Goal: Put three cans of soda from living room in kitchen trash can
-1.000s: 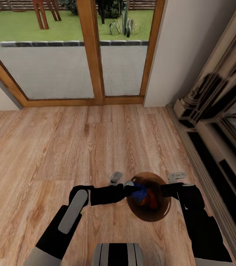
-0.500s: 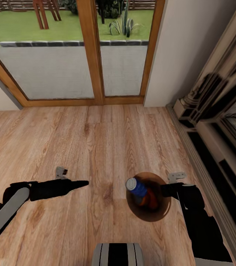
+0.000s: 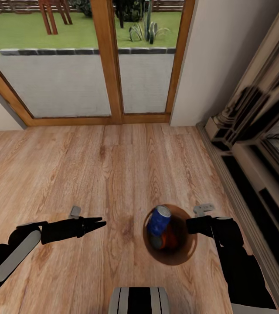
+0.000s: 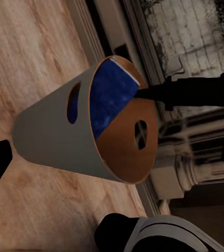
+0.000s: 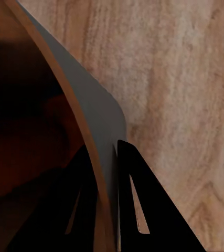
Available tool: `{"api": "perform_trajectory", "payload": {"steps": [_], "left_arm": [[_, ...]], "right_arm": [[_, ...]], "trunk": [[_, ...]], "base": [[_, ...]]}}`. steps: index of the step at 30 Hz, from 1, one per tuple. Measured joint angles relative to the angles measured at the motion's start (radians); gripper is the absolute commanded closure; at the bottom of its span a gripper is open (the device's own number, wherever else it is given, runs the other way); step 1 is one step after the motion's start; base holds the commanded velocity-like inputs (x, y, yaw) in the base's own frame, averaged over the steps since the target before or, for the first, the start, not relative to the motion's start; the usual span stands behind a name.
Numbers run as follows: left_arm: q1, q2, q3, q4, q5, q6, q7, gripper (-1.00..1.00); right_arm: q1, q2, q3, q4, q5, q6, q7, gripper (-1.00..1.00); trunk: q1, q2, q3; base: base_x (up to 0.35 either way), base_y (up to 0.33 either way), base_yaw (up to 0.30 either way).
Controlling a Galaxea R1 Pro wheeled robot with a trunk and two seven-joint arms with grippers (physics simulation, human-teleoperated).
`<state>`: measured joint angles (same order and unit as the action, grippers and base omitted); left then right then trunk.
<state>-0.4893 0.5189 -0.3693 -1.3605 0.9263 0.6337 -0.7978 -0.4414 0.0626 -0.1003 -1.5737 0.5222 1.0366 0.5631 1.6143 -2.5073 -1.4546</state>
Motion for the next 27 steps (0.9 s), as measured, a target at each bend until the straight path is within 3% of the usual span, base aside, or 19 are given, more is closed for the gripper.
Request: {"api": "perform_trajectory", "payload": {"steps": [4,7,9,10,11,14,18,23,27], "left_arm": [[0.000,0.001,0.000,0.004,-0.001,0.000,-0.001,-1.00],[0.000,0.001,-0.001,0.013,-0.006,0.001,0.000,-1.00],[0.000,-0.002,-0.003,0.054,-0.034,-0.005,0.000,-1.00],[0.000,-0.003,-0.004,0.065,-0.041,-0.010,-0.001,-1.00],[0.000,-0.011,-0.005,0.086,-0.050,-0.026,0.000,-1.00],[0.000,-0.033,-0.006,0.118,-0.055,-0.037,0.000,-1.00],[0.000,-0.042,-0.006,0.145,-0.072,-0.066,-0.002,-1.00],[0.000,-0.043,-0.007,0.159,-0.076,-0.110,-0.010,-1.00],[0.000,-0.044,-0.006,0.163,-0.077,-0.112,-0.009,-1.00]], "right_arm": [[0.000,0.000,0.000,0.000,-0.036,0.009,0.002,1.00],[-0.002,0.000,-0.003,0.000,-0.016,0.003,0.010,1.00],[-0.011,-0.002,-0.018,0.000,0.020,-0.007,0.082,1.00],[-0.014,-0.004,-0.032,0.000,0.002,-0.005,0.115,1.00],[-0.017,-0.007,-0.069,0.000,-0.003,-0.003,0.195,1.00],[-0.018,-0.009,-0.097,0.000,-0.059,0.011,0.275,1.00],[-0.019,-0.011,-0.104,0.000,0.006,-0.012,0.289,1.00],[-0.019,-0.011,-0.104,0.000,-0.028,0.004,0.292,1.00],[-0.019,-0.011,-0.105,0.000,-0.008,-0.006,0.292,1.00]], "trunk": [[0.000,0.000,0.000],[0.000,0.000,0.000],[0.000,0.000,0.000],[0.000,0.000,0.000],[0.000,0.000,0.000],[0.000,0.000,0.000],[0.000,0.000,0.000],[0.000,0.000,0.000],[0.000,0.000,0.000]], "base": [[0.000,0.000,0.000],[0.000,0.000,0.000],[0.000,0.000,0.000],[0.000,0.000,0.000],[0.000,0.000,0.000],[0.000,0.000,0.000],[0.000,0.000,0.000],[0.000,0.000,0.000],[0.000,0.000,0.000]]}}
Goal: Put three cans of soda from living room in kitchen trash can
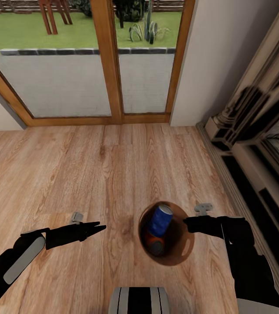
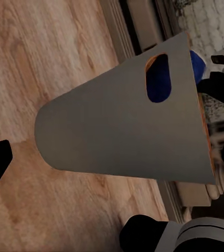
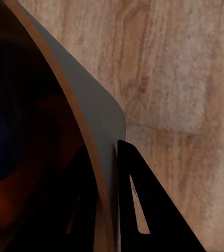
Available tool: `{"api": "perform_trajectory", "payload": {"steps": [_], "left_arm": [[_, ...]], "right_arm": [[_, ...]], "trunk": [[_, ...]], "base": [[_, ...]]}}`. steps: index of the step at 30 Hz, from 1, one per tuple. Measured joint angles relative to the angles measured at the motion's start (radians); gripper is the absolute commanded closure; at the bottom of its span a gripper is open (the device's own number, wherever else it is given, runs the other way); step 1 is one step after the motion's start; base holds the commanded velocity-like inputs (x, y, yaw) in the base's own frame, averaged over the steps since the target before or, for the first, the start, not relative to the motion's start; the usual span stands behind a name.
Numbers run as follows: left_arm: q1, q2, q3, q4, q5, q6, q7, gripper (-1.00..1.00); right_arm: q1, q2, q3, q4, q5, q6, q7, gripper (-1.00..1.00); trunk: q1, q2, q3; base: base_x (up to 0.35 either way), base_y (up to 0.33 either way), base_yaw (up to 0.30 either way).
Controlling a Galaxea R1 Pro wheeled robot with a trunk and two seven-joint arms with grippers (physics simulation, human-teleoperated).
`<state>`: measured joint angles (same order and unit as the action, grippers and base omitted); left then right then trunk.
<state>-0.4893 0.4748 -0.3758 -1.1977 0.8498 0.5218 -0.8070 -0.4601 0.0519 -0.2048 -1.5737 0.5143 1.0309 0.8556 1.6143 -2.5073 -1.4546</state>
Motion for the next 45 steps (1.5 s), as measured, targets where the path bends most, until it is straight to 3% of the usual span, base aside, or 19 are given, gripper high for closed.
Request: {"api": "perform_trajectory", "payload": {"steps": [8,12,15,17,21,25,45], "left_arm": [[0.000,-0.002,0.002,0.032,0.001,0.002,0.015,-1.00],[0.000,-0.071,0.003,0.056,-0.023,0.010,0.014,-1.00],[0.000,-0.088,0.008,0.058,-0.057,0.014,0.015,-1.00],[0.000,-0.088,0.010,0.058,-0.063,0.015,0.014,-1.00],[0.000,-0.080,0.011,0.056,-0.070,0.040,0.014,-1.00],[0.000,-0.077,0.012,0.055,-0.073,0.067,0.014,-1.00],[0.000,-0.085,0.012,0.058,-0.074,0.069,0.035,-1.00]], "right_arm": [[-0.011,0.003,-0.002,0.000,-0.004,0.000,0.006,1.00],[-0.015,0.005,-0.003,0.000,-0.014,0.002,0.022,1.00],[-0.015,0.004,-0.002,0.000,-0.050,0.002,0.026,1.00],[-0.015,0.003,-0.001,0.000,-0.068,0.009,0.027,1.00],[-0.015,0.003,-0.002,0.000,-0.051,-0.002,0.027,1.00],[-0.015,0.003,-0.002,0.000,-0.060,0.003,0.027,1.00],[-0.015,0.000,-0.009,0.000,-0.058,0.002,0.027,1.00]], "trunk": [[0.000,0.000,0.000],[0.000,0.000,0.000],[0.000,0.000,0.000],[0.000,0.000,0.000],[0.000,0.000,0.000],[0.000,0.000,0.000],[0.000,0.000,0.000]], "base": [[0.000,0.000,0.000],[0.000,0.000,0.000],[0.000,0.000,0.000],[0.000,0.000,0.000],[0.000,0.000,0.000],[0.000,0.000,0.000],[0.000,0.000,0.000]]}}
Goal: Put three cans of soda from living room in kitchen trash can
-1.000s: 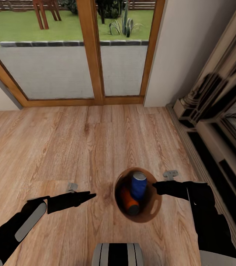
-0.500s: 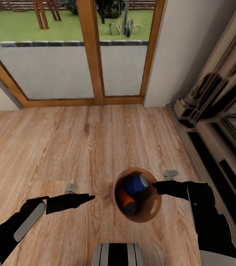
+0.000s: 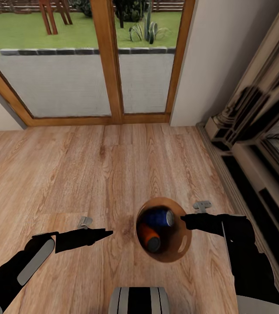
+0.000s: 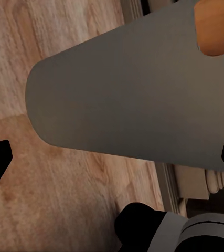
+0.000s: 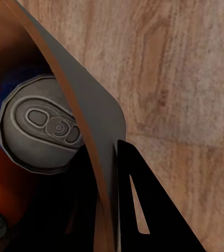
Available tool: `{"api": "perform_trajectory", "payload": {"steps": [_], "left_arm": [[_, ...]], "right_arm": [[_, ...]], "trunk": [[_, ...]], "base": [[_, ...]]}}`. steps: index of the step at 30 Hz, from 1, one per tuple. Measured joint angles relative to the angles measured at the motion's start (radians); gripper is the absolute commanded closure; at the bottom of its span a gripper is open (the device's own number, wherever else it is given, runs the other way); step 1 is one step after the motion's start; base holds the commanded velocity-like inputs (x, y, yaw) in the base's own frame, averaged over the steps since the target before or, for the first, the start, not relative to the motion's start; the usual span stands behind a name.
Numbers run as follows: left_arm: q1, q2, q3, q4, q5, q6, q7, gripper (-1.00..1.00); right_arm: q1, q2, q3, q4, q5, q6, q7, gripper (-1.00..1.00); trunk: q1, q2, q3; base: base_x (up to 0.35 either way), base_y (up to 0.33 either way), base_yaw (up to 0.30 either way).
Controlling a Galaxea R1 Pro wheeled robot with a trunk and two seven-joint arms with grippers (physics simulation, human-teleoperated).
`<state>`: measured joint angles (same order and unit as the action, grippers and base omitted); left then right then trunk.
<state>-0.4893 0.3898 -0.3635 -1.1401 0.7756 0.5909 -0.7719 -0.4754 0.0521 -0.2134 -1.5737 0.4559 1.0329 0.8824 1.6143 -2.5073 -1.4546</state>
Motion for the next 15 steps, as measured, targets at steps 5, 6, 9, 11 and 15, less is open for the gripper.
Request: {"api": "perform_trajectory", "payload": {"steps": [5,6,9,11,15], "left_arm": [[0.000,0.000,0.000,0.000,0.000,0.000,0.000,-1.00],[0.000,0.000,0.000,0.000,0.000,0.000,0.000,-1.00],[0.000,-0.001,0.000,0.001,0.000,-0.001,0.000,-1.00],[0.000,-0.002,0.000,0.001,0.001,-0.001,0.000,-1.00],[0.000,0.001,0.000,0.002,0.001,-0.002,-0.001,-1.00]], "right_arm": [[0.000,0.001,-0.006,0.000,-0.002,0.001,0.000,1.00],[0.000,0.001,-0.020,0.000,-0.009,0.003,0.000,1.00],[0.000,0.004,-0.060,0.000,0.001,-0.002,-0.001,1.00],[0.000,0.010,-0.069,0.001,0.016,-0.008,-0.002,1.00],[0.000,0.012,-0.072,0.001,-0.011,0.005,-0.001,1.00]], "trunk": [[0.000,0.000,0.000],[0.000,0.000,0.000],[0.000,0.000,0.000],[0.000,0.000,0.000],[0.000,0.000,0.000]], "base": [[0.000,0.000,0.000],[0.000,0.000,0.000],[0.000,0.000,0.000],[0.000,0.000,0.000],[0.000,0.000,0.000]]}}
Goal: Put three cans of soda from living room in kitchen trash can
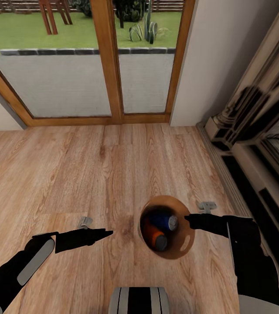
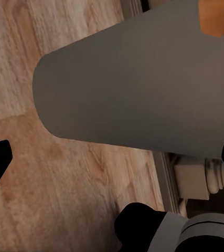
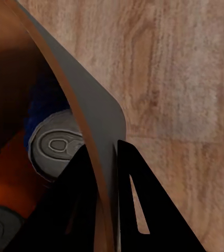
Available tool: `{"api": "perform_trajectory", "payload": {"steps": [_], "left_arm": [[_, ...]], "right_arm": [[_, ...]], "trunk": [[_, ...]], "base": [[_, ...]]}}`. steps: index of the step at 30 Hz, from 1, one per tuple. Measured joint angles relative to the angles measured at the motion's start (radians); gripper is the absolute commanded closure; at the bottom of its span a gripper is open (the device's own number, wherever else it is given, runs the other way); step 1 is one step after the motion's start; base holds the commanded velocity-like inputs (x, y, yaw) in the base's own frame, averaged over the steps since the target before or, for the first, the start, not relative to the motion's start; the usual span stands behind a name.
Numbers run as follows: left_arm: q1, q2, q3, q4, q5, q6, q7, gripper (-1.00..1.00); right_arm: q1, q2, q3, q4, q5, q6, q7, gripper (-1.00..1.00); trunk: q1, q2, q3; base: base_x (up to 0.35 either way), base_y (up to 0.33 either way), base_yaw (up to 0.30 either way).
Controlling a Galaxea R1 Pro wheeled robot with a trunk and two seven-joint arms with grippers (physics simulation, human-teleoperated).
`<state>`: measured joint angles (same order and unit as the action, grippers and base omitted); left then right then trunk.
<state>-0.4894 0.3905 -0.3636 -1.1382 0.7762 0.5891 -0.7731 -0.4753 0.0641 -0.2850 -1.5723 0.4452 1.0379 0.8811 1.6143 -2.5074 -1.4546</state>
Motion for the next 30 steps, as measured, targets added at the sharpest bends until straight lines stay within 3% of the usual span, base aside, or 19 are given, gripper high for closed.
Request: {"api": "perform_trajectory", "payload": {"steps": [4,9,15,21,30], "left_arm": [[0.000,-0.002,0.000,0.000,-0.001,-0.001,-0.001,-1.00],[0.000,-0.001,0.000,0.000,-0.002,-0.001,-0.003,-1.00],[0.000,0.005,0.001,-0.001,-0.002,0.000,-0.006,-1.00],[0.000,0.006,0.002,-0.001,-0.002,-0.001,-0.008,-1.00],[0.000,0.008,0.002,-0.001,-0.002,-0.001,-0.008,-1.00]], "right_arm": [[0.000,-0.003,-0.002,0.000,0.017,-0.009,0.000,1.00],[0.000,0.001,-0.002,0.000,0.002,-0.002,0.001,1.00],[-0.003,0.000,-0.002,0.000,0.012,-0.008,0.000,1.00],[-0.068,0.000,-0.002,0.007,0.005,-0.005,-0.006,1.00],[-0.097,0.004,-0.003,0.044,0.001,-0.002,-0.017,1.00]], "trunk": [[0.000,0.000,0.000],[0.000,0.000,0.000],[0.000,0.000,0.000],[0.000,0.000,0.000],[0.000,0.000,0.000]], "base": [[0.000,0.000,0.000],[0.000,0.000,0.000],[0.000,0.000,0.000],[0.000,0.000,0.000],[0.000,0.000,0.000]]}}
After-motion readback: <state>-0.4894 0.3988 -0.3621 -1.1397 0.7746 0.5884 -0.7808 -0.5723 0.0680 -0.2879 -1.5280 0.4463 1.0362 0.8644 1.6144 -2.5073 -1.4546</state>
